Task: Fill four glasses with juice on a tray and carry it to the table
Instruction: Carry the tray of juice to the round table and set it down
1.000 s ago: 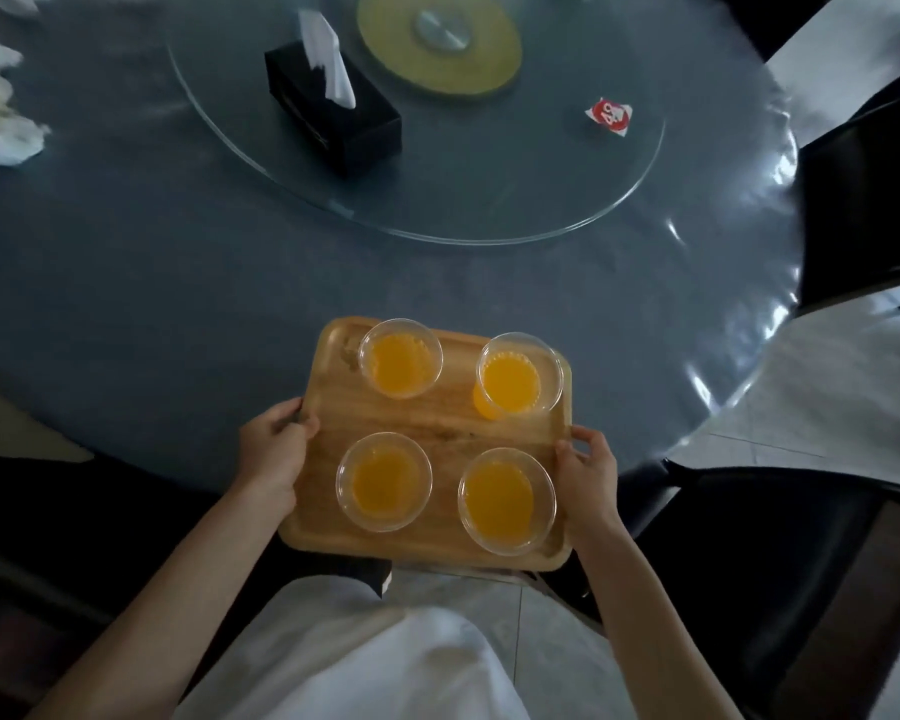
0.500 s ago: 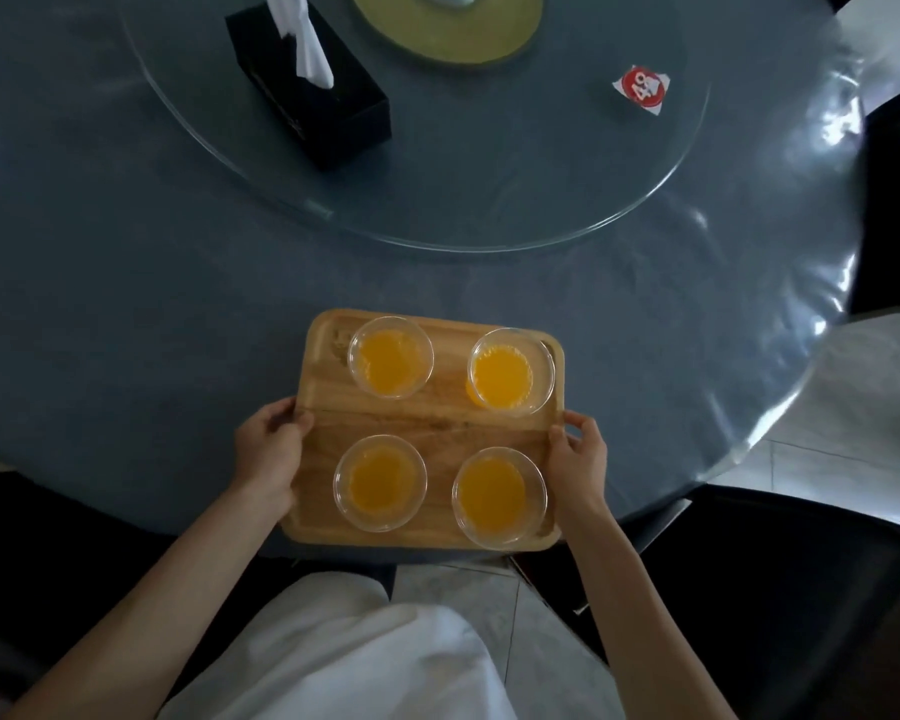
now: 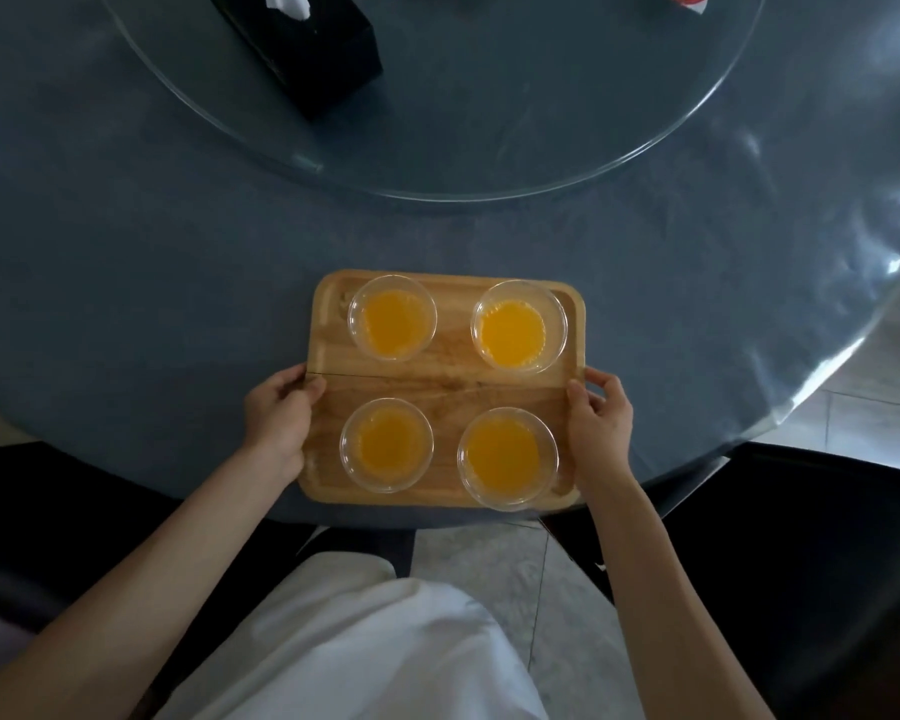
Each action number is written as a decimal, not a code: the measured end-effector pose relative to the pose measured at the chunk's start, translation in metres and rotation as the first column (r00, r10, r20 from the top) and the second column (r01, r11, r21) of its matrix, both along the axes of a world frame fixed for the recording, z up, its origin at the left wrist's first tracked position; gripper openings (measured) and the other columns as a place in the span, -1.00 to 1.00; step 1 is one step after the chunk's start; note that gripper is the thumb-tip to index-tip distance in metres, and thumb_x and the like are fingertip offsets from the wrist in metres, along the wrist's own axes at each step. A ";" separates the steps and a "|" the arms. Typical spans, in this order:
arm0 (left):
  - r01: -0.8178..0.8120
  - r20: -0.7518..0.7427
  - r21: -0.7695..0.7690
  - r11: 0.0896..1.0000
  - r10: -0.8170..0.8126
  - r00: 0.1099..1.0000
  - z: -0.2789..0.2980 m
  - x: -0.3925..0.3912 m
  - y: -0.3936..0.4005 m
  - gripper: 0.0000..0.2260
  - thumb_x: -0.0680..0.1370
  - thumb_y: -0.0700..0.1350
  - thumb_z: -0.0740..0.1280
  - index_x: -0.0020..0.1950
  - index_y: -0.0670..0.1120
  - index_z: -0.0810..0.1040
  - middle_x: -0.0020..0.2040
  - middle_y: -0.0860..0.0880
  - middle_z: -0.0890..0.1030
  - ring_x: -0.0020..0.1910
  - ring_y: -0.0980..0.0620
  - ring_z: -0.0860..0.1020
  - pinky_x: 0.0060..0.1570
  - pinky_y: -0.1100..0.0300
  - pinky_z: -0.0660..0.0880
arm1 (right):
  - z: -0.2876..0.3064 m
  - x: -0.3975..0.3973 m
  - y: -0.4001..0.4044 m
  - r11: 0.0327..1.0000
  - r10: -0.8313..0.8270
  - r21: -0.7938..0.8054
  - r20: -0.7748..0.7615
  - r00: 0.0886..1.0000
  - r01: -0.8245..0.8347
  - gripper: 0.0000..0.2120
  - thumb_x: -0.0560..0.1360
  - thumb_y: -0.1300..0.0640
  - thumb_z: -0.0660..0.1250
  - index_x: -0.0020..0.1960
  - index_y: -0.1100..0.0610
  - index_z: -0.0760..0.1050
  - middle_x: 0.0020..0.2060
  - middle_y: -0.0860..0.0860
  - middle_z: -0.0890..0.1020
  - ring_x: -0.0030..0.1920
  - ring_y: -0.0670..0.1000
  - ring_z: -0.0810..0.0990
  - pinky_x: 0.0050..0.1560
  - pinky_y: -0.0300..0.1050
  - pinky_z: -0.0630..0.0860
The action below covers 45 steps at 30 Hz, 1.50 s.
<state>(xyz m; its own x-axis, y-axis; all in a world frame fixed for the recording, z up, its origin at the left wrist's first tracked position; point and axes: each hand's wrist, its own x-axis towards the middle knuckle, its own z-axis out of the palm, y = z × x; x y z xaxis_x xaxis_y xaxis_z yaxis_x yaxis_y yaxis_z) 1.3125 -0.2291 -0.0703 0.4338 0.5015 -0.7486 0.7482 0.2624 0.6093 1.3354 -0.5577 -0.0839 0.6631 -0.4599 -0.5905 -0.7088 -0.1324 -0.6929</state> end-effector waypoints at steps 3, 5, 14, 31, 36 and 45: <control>-0.014 0.000 -0.005 1.000 0.014 1.000 -0.002 0.000 0.001 -0.69 0.60 -0.23 0.42 0.35 -0.06 0.62 0.17 -0.06 0.71 0.14 -0.08 0.68 0.23 -0.13 0.61 | 0.001 0.001 0.000 1.000 0.002 0.012 0.008 1.000 -0.002 -0.84 0.66 0.04 0.30 0.23 -0.08 0.51 0.01 -0.04 0.68 -0.03 0.00 0.70 -0.07 0.03 0.68; -0.005 0.001 0.010 1.000 0.005 1.000 -0.003 -0.001 0.002 -0.70 0.60 -0.23 0.43 0.32 -0.05 0.63 0.14 -0.04 0.72 0.12 -0.08 0.69 0.23 -0.13 0.61 | 0.001 0.000 0.001 1.000 0.008 0.012 0.018 1.000 -0.008 -0.84 0.66 0.04 0.29 0.23 -0.08 0.51 0.01 -0.05 0.68 -0.03 -0.02 0.70 -0.12 -0.05 0.66; -0.005 0.021 0.021 1.000 0.005 1.000 -0.008 -0.001 0.003 -0.70 0.56 -0.24 0.47 0.28 -0.05 0.66 0.10 -0.01 0.71 0.11 -0.04 0.69 0.20 -0.04 0.63 | 0.006 0.001 0.000 0.999 -0.012 0.037 0.014 1.000 0.011 -0.84 0.65 0.03 0.33 0.23 -0.09 0.52 0.03 -0.03 0.69 0.00 0.02 0.71 -0.03 0.07 0.70; 0.122 -0.009 0.015 0.992 -0.121 0.993 -0.006 0.005 0.016 -0.72 0.48 -0.27 0.55 0.16 -0.05 0.71 0.00 0.00 0.72 -0.01 0.00 0.68 0.00 0.04 0.66 | 0.017 0.002 -0.001 0.973 0.115 -0.210 0.074 0.991 -0.098 -0.77 0.60 0.10 0.41 0.24 0.09 0.64 -0.04 -0.08 0.70 -0.08 -0.12 0.66 -0.08 -0.22 0.58; 0.155 -0.025 0.001 0.988 -0.155 0.988 -0.006 0.006 0.016 -0.79 0.48 -0.28 0.54 0.01 -0.01 0.70 -0.03 -0.02 0.72 0.02 -0.06 0.68 0.14 -0.07 0.64 | 0.022 0.011 -0.004 0.948 0.158 -0.284 0.028 0.987 -0.144 -0.80 0.58 0.19 0.44 0.18 0.10 0.70 -0.14 -0.11 0.69 -0.24 -0.21 0.61 -0.30 -0.39 0.48; 0.240 -0.015 0.096 0.966 -0.240 0.971 -0.006 0.005 0.016 -0.73 0.47 -0.25 0.57 0.14 -0.07 0.69 -0.12 0.08 0.64 -0.10 0.05 0.61 -0.06 0.14 0.56 | 0.022 0.018 0.000 0.915 0.171 -0.365 -0.039 0.984 -0.173 -0.80 0.59 0.21 0.43 0.19 0.13 0.70 0.00 0.09 0.75 -0.12 0.07 0.70 0.05 0.10 0.69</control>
